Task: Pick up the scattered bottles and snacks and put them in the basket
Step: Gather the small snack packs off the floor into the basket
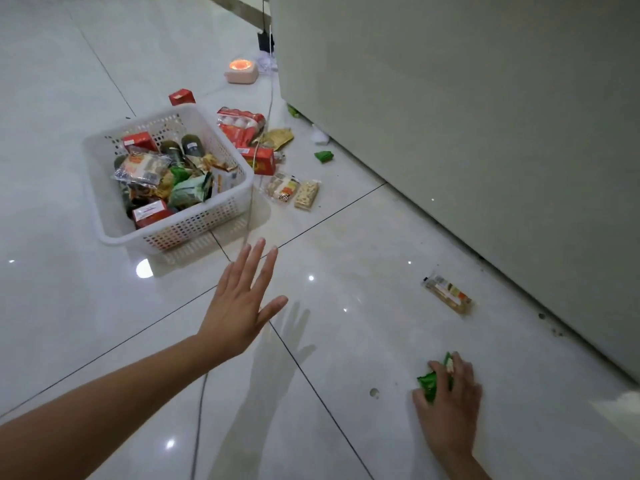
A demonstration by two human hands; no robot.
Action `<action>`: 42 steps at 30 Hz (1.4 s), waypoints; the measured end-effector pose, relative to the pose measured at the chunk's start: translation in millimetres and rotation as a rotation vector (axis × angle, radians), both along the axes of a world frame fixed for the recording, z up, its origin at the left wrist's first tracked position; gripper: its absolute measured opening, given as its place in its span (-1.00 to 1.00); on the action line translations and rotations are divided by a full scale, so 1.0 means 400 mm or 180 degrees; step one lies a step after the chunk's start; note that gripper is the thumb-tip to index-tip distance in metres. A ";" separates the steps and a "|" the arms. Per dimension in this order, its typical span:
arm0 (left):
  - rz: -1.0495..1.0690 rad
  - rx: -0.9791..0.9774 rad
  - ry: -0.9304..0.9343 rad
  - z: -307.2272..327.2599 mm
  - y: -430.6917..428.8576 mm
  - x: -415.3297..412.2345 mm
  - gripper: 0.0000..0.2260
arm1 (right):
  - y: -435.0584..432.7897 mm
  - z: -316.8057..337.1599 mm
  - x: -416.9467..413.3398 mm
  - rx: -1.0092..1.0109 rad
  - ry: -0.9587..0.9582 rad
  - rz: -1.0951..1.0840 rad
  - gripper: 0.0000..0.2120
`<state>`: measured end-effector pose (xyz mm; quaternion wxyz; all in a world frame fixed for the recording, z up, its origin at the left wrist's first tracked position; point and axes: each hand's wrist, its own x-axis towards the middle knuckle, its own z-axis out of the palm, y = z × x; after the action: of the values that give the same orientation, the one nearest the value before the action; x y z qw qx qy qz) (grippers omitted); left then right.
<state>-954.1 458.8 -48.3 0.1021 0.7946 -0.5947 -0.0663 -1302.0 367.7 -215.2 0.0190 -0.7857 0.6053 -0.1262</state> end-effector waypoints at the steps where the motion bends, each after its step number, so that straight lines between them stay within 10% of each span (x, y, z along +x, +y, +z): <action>1: -0.0073 0.0024 0.0050 -0.021 -0.022 -0.016 -0.31 | 0.014 0.004 -0.002 -0.0009 -0.0017 -0.0049 -0.58; 15: -0.2031 0.0479 -0.0259 -0.187 -0.449 -0.312 -0.32 | 0.014 -0.068 -0.051 -0.0993 -0.0467 0.0405 -0.72; 28: -0.1942 0.1339 -0.0093 -0.293 -0.620 -0.546 -0.35 | 0.014 -0.029 -0.067 -0.0507 -0.0203 0.0288 -0.70; 42: -0.1733 0.0655 -0.0495 -0.278 -0.523 -0.446 -0.57 | 0.022 -0.032 -0.081 -0.0466 -0.0320 0.0458 -0.65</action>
<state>-1132.5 249.5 -159.6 -0.0464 0.6148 -0.7821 -0.0901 -1334.3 376.3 -227.9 0.0010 -0.8191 0.5347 -0.2076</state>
